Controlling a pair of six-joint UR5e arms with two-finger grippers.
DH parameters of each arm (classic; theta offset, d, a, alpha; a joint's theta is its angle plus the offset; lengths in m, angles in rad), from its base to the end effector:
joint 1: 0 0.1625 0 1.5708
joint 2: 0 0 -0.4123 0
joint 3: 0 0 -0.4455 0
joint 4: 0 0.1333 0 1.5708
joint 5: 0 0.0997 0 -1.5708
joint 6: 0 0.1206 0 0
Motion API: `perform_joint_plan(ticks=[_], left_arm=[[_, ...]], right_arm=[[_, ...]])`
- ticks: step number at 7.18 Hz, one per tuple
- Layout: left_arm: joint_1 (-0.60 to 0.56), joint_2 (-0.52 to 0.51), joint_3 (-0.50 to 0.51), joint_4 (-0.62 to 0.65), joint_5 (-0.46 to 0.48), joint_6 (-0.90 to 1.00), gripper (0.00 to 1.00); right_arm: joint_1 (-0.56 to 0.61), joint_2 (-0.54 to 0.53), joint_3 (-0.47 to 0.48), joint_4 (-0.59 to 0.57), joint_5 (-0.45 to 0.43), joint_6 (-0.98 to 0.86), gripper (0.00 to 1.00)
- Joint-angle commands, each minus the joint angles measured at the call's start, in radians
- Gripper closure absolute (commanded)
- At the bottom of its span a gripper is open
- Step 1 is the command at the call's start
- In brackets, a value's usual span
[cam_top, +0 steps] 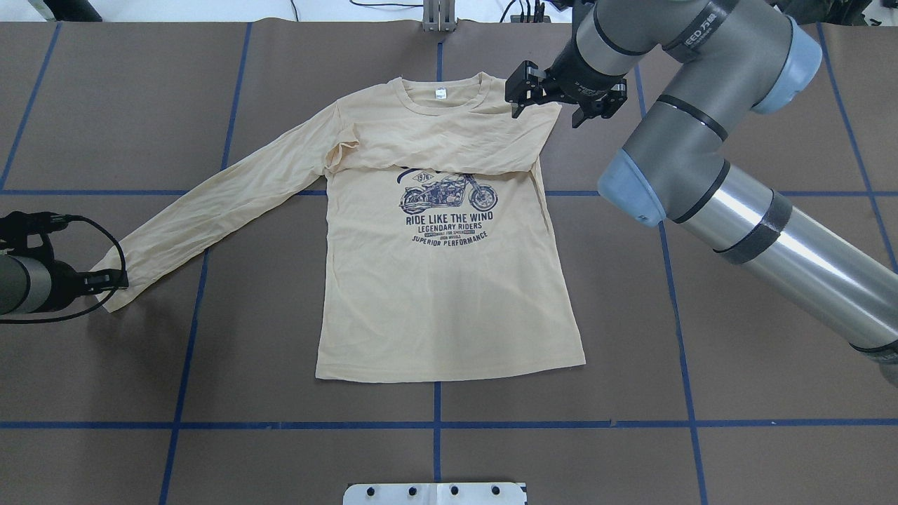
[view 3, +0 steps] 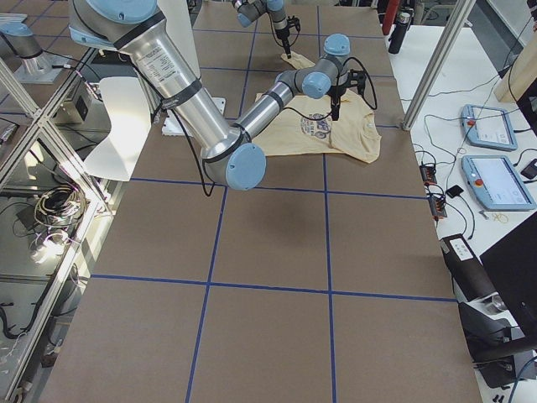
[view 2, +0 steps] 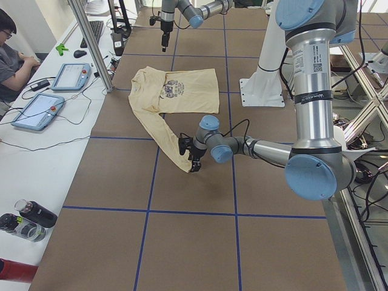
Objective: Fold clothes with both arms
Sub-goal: 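Lower the left gripper onto the far sleeve cuff and grasp it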
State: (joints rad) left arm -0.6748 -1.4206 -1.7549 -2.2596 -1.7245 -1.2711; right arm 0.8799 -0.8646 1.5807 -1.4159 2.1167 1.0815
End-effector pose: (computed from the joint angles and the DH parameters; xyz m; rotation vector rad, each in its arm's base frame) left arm 0.3477 -0.4253 0.5785 0.2087 0.7089 -0.3024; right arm -0.4213 -0.6205 0.1739 0.1409 -0.9785 0.1207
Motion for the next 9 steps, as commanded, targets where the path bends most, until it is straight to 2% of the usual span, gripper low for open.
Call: perform_joint_plan(ticks=[1,5,7,9], left_arm=[[0.001,0.0,0.0,0.0,-0.001,-0.001,0.47],[0.0,0.0,-0.015,0.003,-0.004,-0.001,1.0],[-0.008,0.006,-0.064,0.009,-0.013,-0.001,1.0],[-0.034,-0.001,-0.186,0.09,-0.056,-0.001,1.0]], right_arm=[[0.001,-0.004,0.004,0.0,0.0,-0.002,0.0],[0.001,-0.005,0.01,0.0,0.0,0.0,0.0],[0.001,-0.026,0.033,0.0,0.0,-0.002,0.0],[0.005,-0.046,0.056,-0.003,0.006,0.0,0.0]])
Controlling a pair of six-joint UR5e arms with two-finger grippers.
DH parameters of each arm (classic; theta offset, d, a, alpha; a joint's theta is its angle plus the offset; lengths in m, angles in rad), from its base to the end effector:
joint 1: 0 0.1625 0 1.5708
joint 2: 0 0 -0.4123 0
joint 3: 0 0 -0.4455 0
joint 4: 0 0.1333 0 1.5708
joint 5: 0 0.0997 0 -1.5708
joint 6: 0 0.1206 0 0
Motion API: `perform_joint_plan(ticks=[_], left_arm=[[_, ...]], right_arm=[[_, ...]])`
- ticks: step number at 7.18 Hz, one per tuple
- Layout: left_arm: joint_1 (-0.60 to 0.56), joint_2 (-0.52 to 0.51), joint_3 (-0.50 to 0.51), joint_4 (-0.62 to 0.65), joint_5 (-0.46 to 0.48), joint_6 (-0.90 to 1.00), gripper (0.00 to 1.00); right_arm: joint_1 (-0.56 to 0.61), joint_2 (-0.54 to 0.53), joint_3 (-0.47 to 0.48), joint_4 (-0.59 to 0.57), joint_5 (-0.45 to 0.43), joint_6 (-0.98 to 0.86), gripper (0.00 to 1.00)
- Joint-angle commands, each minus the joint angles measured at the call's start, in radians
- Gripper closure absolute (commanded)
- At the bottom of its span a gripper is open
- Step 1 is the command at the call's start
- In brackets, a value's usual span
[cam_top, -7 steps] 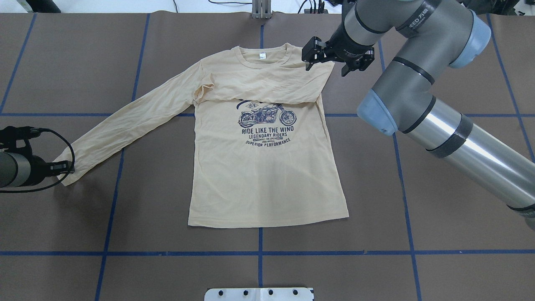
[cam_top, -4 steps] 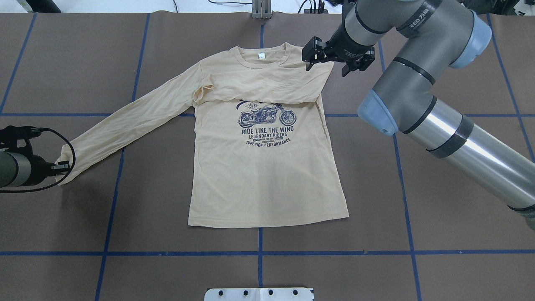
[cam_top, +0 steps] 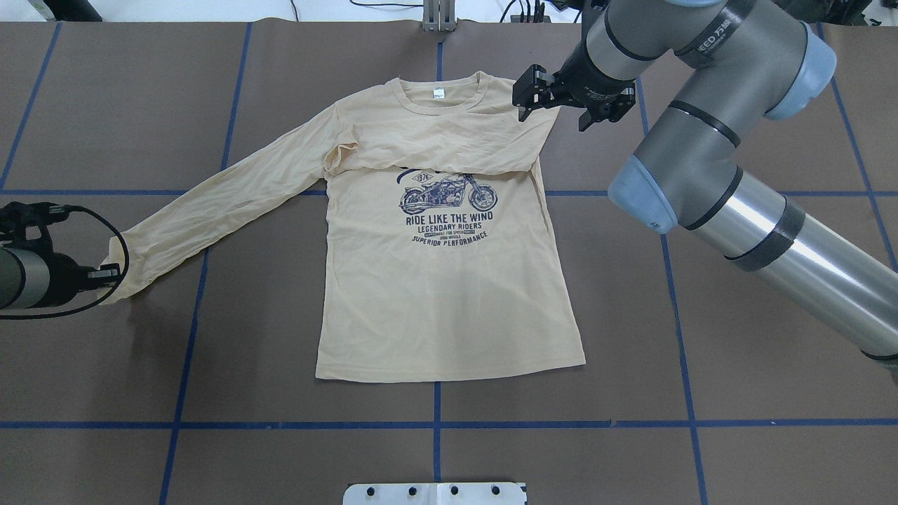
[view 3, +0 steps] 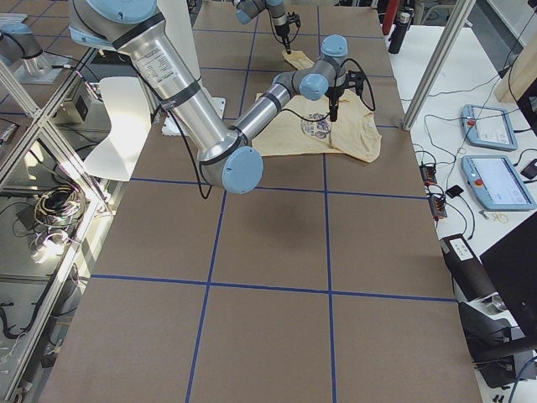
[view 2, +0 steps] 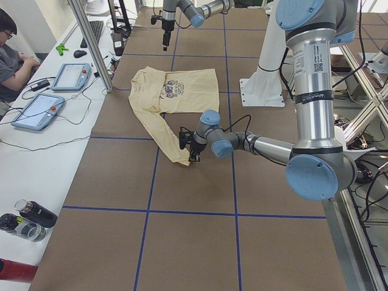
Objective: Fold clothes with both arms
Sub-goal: 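Lift the cuff with the left gripper and carry it toward the collar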
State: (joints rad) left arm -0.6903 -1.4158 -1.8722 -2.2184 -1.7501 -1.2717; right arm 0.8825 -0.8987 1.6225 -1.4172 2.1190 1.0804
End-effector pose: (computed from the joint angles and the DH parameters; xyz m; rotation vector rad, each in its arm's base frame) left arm 0.3387 -0.4247 0.5169 0.2274 0.7804 -0.2984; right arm -0.4115 -0.6112 0.1792 0.1452 -0.9838 0.1189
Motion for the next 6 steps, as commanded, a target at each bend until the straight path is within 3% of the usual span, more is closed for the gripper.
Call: perform_joint_plan(ticks=[1,2,4,6], left_arm=[[-0.1,-0.035,-0.083,0.065,-0.086,0.003,1.0],[-0.168,-0.093,-0.081,0.104,-0.17,0.003,1.0],[-0.257,-0.31,-0.071,0.321,-0.235,0.003,1.0],[-0.365,-0.469,-0.036,0.428,-0.371,-0.003,1.0]], right_arm=[[0.018,-0.064,0.057,-0.003,0.028,0.001,0.0],[0.042,-0.121,0.098,-0.003,0.041,0.0,0.0],[0.062,-0.205,0.16,-0.003,0.042,0.0,0.0],[0.065,-0.279,0.213,-0.008,0.041,-0.043,0.0]])
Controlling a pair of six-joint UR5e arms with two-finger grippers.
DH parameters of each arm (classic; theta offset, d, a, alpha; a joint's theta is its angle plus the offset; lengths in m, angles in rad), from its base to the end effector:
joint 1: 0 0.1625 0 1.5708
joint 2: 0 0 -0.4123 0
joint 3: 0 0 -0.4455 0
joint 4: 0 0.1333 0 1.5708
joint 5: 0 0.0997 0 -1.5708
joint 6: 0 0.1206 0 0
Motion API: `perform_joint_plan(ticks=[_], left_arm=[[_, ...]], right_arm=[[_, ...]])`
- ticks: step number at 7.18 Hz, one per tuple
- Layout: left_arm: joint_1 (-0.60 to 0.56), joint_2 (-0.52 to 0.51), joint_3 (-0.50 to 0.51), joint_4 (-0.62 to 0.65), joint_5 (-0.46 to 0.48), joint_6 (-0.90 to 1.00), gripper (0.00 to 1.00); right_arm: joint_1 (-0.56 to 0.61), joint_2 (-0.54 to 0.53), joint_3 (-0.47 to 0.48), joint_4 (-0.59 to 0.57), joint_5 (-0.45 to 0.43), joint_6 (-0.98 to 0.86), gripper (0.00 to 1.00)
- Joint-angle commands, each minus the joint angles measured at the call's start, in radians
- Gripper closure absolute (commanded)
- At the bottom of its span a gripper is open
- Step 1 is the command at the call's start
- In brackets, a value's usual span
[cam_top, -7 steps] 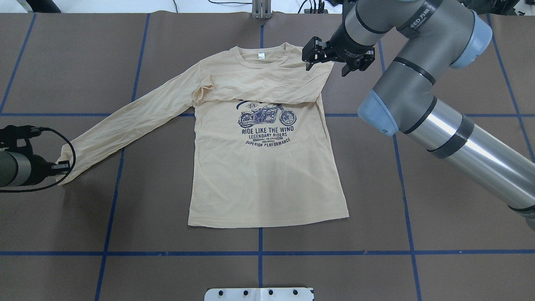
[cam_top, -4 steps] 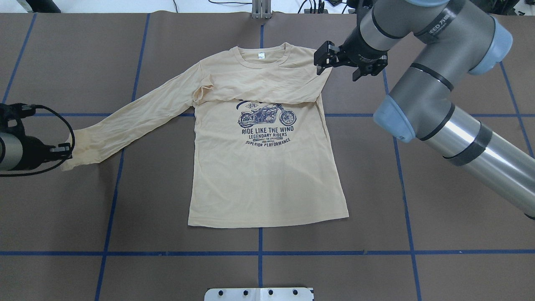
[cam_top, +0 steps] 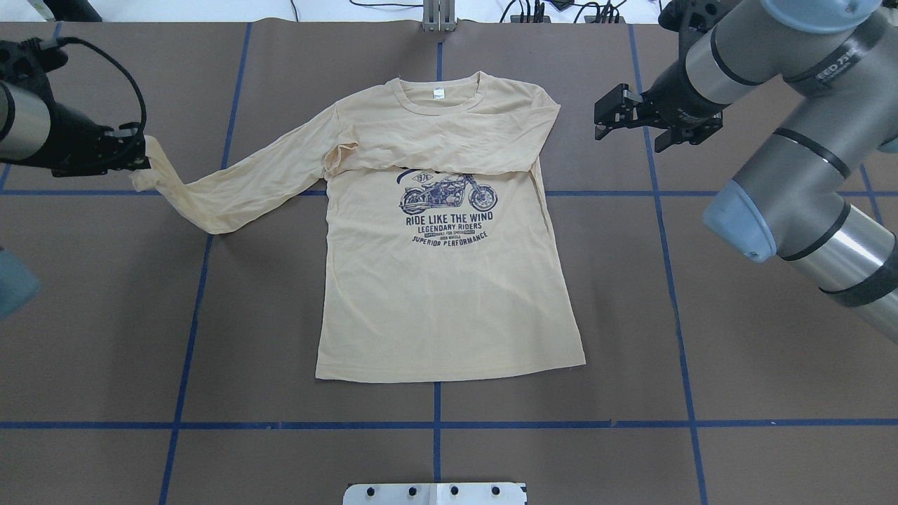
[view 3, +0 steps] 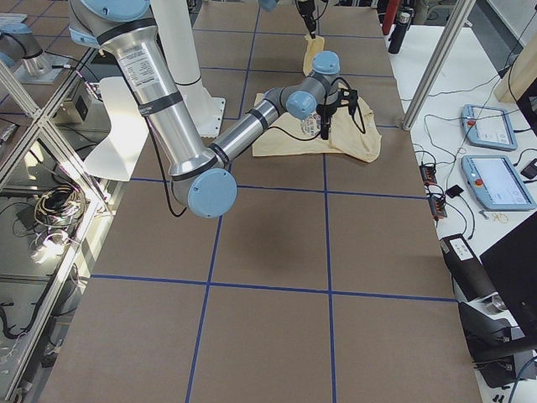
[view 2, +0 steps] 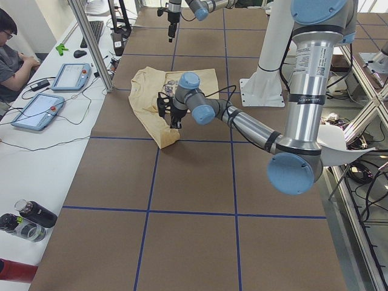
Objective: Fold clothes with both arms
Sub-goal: 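Lift the cuff with the left gripper and carry it toward the collar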
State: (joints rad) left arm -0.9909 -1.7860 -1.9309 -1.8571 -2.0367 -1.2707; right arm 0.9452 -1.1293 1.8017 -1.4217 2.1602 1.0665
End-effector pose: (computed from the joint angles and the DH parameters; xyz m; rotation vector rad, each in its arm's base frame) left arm 0.2672 -0.5524 0.3174 0.1611 0.9446 -0.4372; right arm -0.3363 -0.5787 0.2531 0.1123 -0.9636 0.1639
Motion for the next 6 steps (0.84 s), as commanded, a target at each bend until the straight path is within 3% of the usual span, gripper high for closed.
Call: perform_joint_plan(ticks=[1,6], left_arm=[[-0.071,-0.16,0.036,0.068,-0.111,-0.083,1.0],[-0.068,-0.354,0.052,0.067,-0.244,-0.349,1.0]], right_arm=[[0.006,-0.085,0.059,-0.005,0.001,-0.064,0.0],[0.01,-0.112,0.064,-0.003,-0.003,-0.074,0.0]])
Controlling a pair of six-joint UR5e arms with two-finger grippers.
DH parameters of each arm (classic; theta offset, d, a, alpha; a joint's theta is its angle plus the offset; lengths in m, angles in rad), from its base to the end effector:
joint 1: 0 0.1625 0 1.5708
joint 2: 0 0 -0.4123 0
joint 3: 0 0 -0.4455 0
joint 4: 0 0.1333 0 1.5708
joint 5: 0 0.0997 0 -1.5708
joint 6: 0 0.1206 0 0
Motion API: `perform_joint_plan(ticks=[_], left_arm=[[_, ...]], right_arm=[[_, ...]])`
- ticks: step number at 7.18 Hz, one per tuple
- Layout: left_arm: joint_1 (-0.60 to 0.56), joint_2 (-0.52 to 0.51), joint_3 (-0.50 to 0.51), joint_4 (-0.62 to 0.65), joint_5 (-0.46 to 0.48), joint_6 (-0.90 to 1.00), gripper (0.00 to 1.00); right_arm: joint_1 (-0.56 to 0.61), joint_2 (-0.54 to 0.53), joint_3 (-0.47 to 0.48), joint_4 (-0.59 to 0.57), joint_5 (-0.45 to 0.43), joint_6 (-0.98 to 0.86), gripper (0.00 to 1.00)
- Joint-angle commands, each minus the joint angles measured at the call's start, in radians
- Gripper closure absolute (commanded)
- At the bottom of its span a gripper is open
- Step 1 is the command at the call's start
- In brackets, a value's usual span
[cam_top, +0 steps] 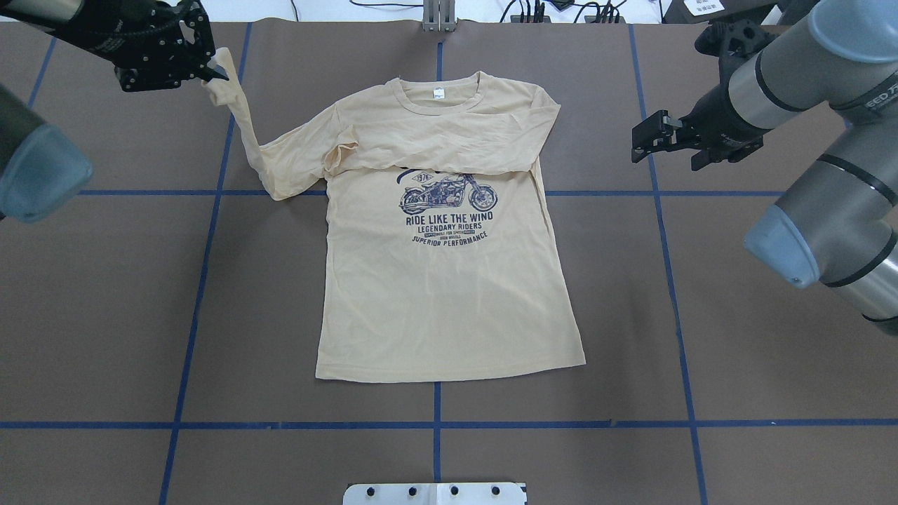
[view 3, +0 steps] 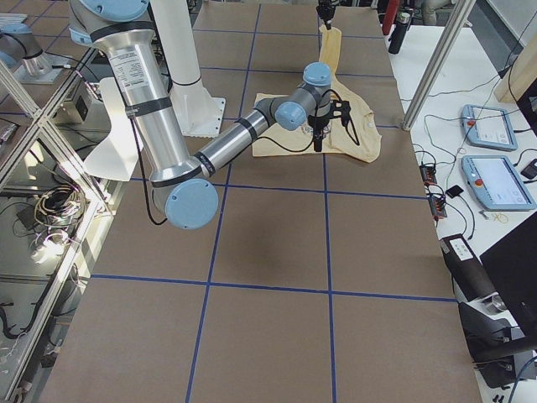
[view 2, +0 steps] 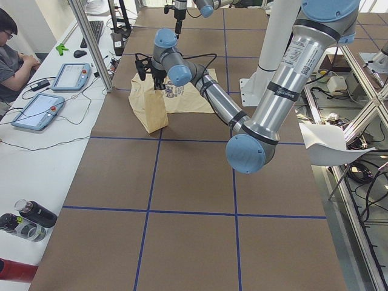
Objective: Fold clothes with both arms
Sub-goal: 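Lift the cuff with the left gripper and carry it toward the collar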
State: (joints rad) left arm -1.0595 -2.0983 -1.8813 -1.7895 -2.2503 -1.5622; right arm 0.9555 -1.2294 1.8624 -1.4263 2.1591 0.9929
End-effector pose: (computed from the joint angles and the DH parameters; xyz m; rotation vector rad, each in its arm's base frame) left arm 0.2612 -0.5830 0.1469 -0.0125 1.1968 -0.5667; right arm -0.3144 -0.5598 0.2890 0.1213 -0.9289 0.1210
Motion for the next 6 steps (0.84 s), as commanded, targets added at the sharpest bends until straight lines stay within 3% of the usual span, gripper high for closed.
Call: perform_joint_plan(ticks=[1,3,6], left_arm=[[0.009,-0.095,0.022,-0.004,-0.043,-0.111,1.0],[0.056,-0.222,0.082,-0.004,-0.043,-0.22,1.0],[0.149,-0.333,0.16,-0.014,-0.028,-0.277,1.0]], right_arm=[[0.003,-0.022,0.007,0.0,-0.002,-0.01,0.0],[0.008,-0.054,0.007,0.0,-0.001,-0.045,0.0],[0.017,-0.091,0.004,0.001,0.001,-0.091,0.0]])
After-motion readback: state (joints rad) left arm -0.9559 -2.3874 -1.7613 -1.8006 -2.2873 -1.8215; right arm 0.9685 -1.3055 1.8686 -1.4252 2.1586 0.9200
